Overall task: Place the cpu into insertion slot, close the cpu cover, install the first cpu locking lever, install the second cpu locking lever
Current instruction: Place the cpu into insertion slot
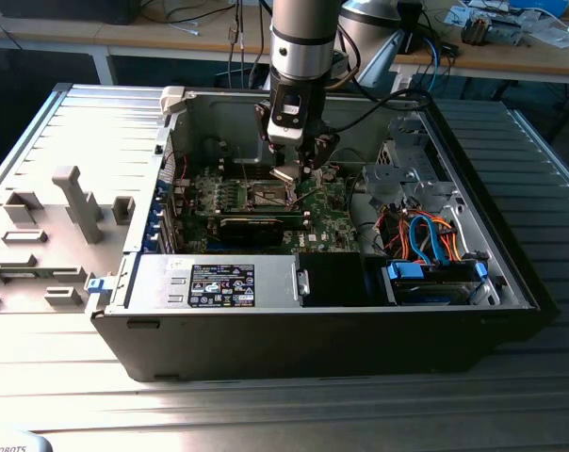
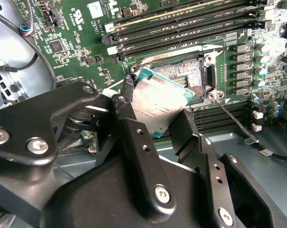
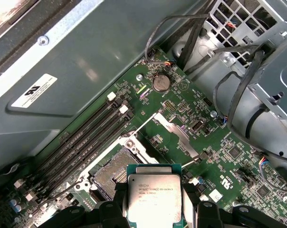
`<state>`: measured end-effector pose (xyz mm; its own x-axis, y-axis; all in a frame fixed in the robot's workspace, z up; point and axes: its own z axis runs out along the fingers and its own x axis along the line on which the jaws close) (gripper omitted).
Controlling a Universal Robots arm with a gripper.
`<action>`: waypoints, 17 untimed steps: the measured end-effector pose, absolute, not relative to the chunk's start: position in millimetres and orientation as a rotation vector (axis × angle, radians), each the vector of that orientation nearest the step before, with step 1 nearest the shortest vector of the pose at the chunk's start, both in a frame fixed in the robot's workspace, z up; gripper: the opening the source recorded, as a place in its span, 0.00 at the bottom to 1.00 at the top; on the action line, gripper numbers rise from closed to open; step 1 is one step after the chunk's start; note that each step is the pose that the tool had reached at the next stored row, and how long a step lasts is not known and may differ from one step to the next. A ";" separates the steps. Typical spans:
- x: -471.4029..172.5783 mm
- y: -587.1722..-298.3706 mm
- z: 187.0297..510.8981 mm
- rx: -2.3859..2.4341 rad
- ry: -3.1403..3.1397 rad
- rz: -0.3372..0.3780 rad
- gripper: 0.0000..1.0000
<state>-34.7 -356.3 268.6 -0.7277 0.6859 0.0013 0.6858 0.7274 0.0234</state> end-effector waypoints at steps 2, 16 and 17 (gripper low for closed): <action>-34.7 -356.3 268.6 1.158 2.912 0.035 0.54; -34.7 -356.3 268.6 1.174 2.905 0.035 0.54; -34.7 -356.3 268.6 1.176 2.905 0.034 0.54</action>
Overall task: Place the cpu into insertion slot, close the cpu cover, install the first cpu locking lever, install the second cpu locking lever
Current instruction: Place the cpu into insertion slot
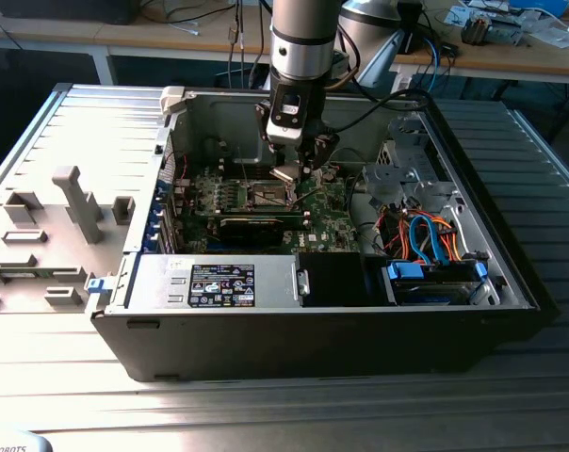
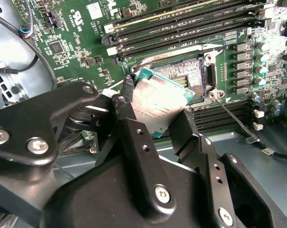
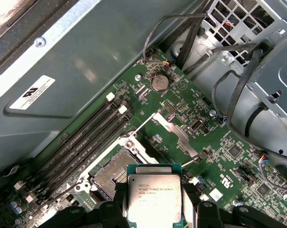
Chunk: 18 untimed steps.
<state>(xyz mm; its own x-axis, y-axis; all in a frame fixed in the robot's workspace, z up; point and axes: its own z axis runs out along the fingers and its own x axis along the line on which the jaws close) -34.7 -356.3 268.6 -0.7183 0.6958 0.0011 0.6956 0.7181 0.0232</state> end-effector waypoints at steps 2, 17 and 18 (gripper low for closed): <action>-34.7 -356.3 268.6 1.179 2.904 0.034 0.54; -34.7 -356.3 268.6 1.196 2.896 0.033 0.54; -34.7 -356.3 268.6 1.197 2.896 0.033 0.54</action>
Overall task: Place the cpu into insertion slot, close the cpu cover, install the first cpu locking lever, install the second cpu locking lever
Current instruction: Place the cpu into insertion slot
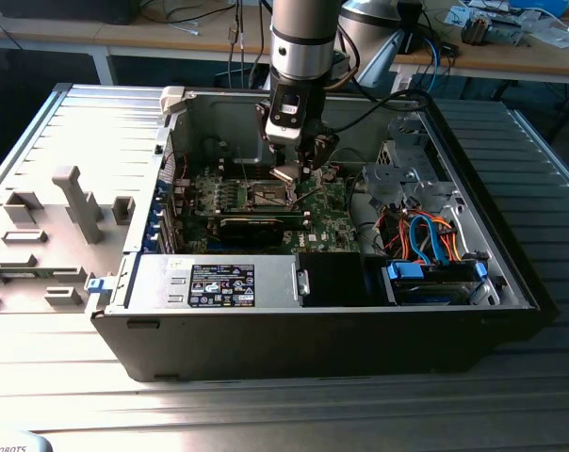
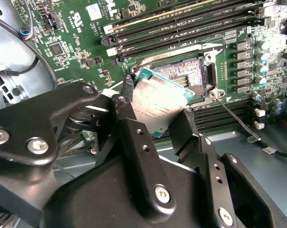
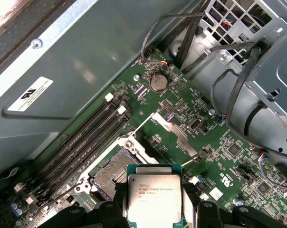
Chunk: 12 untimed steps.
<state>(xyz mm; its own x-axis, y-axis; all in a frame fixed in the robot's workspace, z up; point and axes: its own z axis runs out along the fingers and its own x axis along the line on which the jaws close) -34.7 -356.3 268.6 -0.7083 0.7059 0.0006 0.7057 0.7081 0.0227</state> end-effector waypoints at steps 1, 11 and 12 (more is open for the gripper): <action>-34.7 -356.3 268.6 1.198 2.895 0.033 0.54; -34.7 -356.3 268.6 1.213 2.889 0.033 0.54; -34.7 -356.3 268.6 1.214 2.888 0.033 0.54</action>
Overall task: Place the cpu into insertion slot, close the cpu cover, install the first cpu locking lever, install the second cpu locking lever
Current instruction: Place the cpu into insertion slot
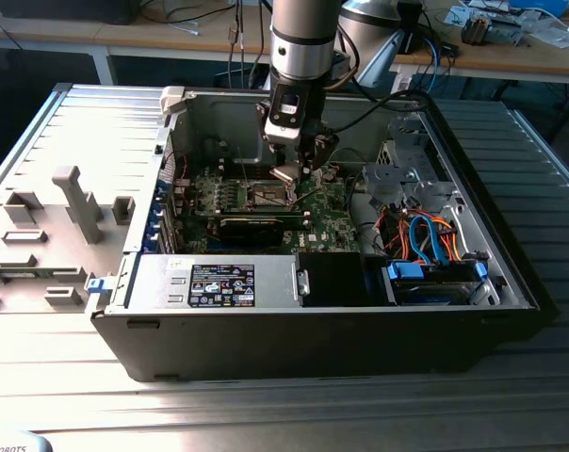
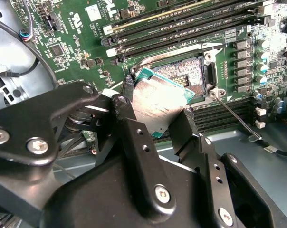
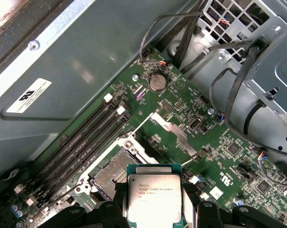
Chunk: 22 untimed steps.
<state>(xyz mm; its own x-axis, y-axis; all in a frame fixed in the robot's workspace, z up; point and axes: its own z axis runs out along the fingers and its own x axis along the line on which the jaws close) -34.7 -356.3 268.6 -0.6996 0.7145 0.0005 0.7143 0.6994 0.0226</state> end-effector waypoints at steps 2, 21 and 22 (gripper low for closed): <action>-34.7 -356.3 268.6 1.217 2.887 0.033 0.54; -34.7 -356.3 268.6 1.267 2.865 0.032 0.54; -34.7 -356.3 268.6 1.269 2.864 0.032 0.54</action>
